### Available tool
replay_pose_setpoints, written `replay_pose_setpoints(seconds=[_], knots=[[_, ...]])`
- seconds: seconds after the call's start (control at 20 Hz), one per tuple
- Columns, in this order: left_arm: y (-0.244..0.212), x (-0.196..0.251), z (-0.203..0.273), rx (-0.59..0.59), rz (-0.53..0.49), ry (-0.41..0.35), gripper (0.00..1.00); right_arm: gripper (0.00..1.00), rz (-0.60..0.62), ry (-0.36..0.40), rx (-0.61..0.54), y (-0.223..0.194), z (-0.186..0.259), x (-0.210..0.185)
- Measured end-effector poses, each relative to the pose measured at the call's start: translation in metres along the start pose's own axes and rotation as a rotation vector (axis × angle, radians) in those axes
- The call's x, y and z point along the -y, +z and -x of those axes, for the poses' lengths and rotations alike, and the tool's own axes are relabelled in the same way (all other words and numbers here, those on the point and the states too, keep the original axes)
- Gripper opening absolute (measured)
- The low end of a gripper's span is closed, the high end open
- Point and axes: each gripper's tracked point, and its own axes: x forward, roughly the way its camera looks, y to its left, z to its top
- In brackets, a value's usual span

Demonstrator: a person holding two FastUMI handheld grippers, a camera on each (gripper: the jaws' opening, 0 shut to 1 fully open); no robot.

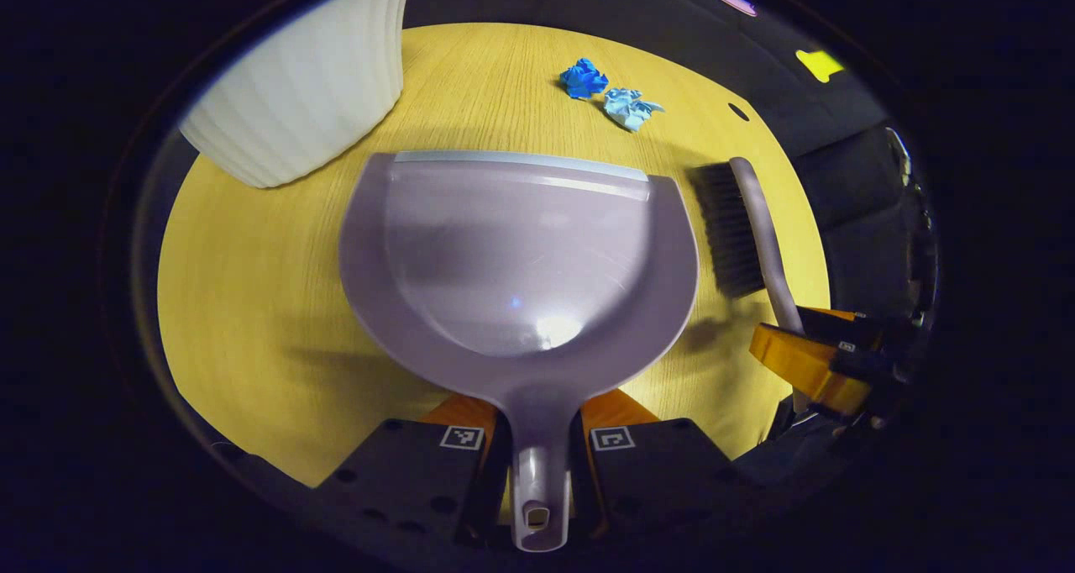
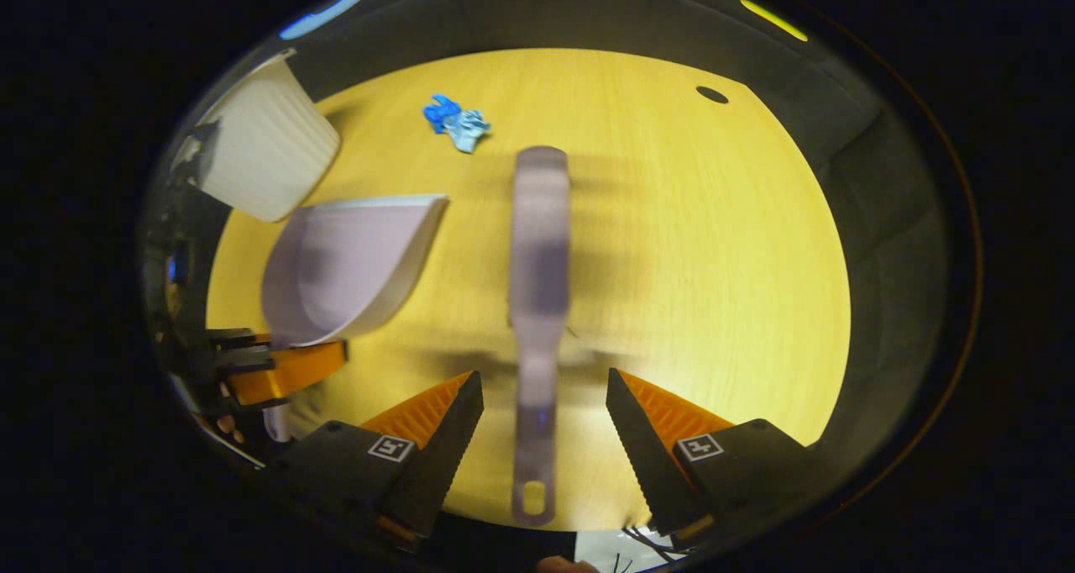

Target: Pick up the small broom and dustpan from the desktop, sweep the trash into the dustpan with the broom, and then empty the trash into the garbage bin.

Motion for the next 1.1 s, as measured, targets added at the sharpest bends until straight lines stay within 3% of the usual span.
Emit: replay_pose_setpoints(seconds=[0.1, 0.2, 0.25, 0.35, 0.4, 0.45, 0.5, 0.65, 0.7, 0.75, 1.1], knots=[[-0.001, -0.001, -0.001, 0.008, -0.012, -0.018, 0.30, 0.97, -0.091, 0.025, -0.031, 0.003, -0.005, -0.008], [-0.003, -0.001, 0.000, 0.012, -0.014, -0.034, 0.29, 0.96, -0.095, 0.015, -0.039, 0.011, -0.012, -0.008], [-0.003, -0.002, 0.000, 0.011, -0.017, -0.039, 0.29, 0.76, -0.077, -0.002, -0.051, 0.011, -0.016, -0.005], [-0.003, -0.002, 0.001, 0.010, -0.023, -0.048, 0.30, 0.66, -0.061, 0.000, -0.089, 0.008, -0.024, -0.008], [-0.004, -0.003, 0.002, 0.011, -0.025, -0.053, 0.30, 0.52, -0.054, 0.004, -0.109, 0.007, -0.027, -0.009], [-0.005, -0.003, 0.003, 0.013, -0.027, -0.058, 0.29, 0.28, -0.052, 0.010, -0.124, 0.002, -0.032, -0.010], [-0.005, -0.004, 0.004, 0.015, -0.026, -0.065, 0.30, 0.33, -0.064, 0.014, -0.147, 0.003, -0.025, -0.011], [-0.003, -0.003, 0.001, 0.025, -0.023, -0.090, 0.30, 0.28, -0.128, 0.103, -0.148, 0.009, -0.010, -0.035], [-0.003, -0.004, 0.001, 0.026, -0.023, -0.094, 0.30, 0.22, -0.138, 0.126, -0.142, 0.013, -0.005, -0.043], [-0.003, -0.004, 0.002, 0.023, -0.026, -0.097, 0.30, 0.28, -0.140, 0.135, -0.142, 0.017, 0.000, -0.046], [-0.001, -0.016, 0.006, -0.027, -0.123, -0.086, 0.30, 0.29, 0.054, 0.020, -0.078, 0.075, 0.008, -0.014]])
